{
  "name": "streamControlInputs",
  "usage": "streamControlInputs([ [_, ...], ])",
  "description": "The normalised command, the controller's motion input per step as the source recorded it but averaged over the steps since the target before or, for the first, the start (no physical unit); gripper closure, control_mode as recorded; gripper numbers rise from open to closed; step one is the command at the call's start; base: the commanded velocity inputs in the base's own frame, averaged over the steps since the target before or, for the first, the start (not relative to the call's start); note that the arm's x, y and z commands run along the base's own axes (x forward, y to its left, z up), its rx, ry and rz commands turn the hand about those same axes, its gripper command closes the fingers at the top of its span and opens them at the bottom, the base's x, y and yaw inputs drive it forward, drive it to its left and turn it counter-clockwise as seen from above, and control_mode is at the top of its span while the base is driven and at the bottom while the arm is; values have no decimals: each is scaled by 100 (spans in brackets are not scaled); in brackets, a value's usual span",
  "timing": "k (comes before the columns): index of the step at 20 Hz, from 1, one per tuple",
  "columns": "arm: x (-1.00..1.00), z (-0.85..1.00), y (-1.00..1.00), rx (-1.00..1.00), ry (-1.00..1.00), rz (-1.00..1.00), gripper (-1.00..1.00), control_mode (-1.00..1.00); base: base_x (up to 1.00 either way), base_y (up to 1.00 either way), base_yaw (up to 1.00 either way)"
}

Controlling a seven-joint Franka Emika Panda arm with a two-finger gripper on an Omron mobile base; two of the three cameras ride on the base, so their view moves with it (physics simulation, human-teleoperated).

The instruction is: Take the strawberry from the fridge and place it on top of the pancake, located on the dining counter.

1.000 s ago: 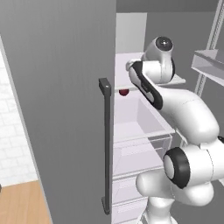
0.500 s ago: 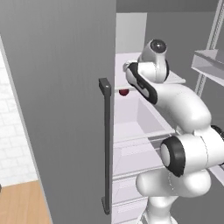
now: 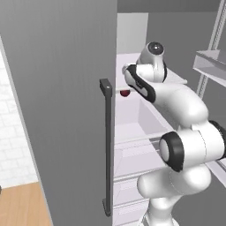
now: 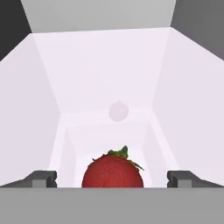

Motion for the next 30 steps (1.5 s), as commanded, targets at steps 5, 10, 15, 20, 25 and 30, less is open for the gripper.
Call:
streamControlInputs([
  [5, 11, -20, 0, 0, 8, 0, -100, -100, 0, 0, 0],
  [10, 12, -5, 0, 0, 1, 0, -100, -100, 0, 0, 0],
  [15, -1, -29, 0, 0, 10, 0, -100, -100, 0, 0, 0],
  [20, -21, -39, 0, 0, 10, 0, 100, -100, 0, 0, 0],
  [25, 0, -14, 0, 0, 0, 0, 100, -100, 0, 0, 0],
  [30, -12, -1, 0, 0, -16, 0, 100, -100, 0, 0, 0],
])
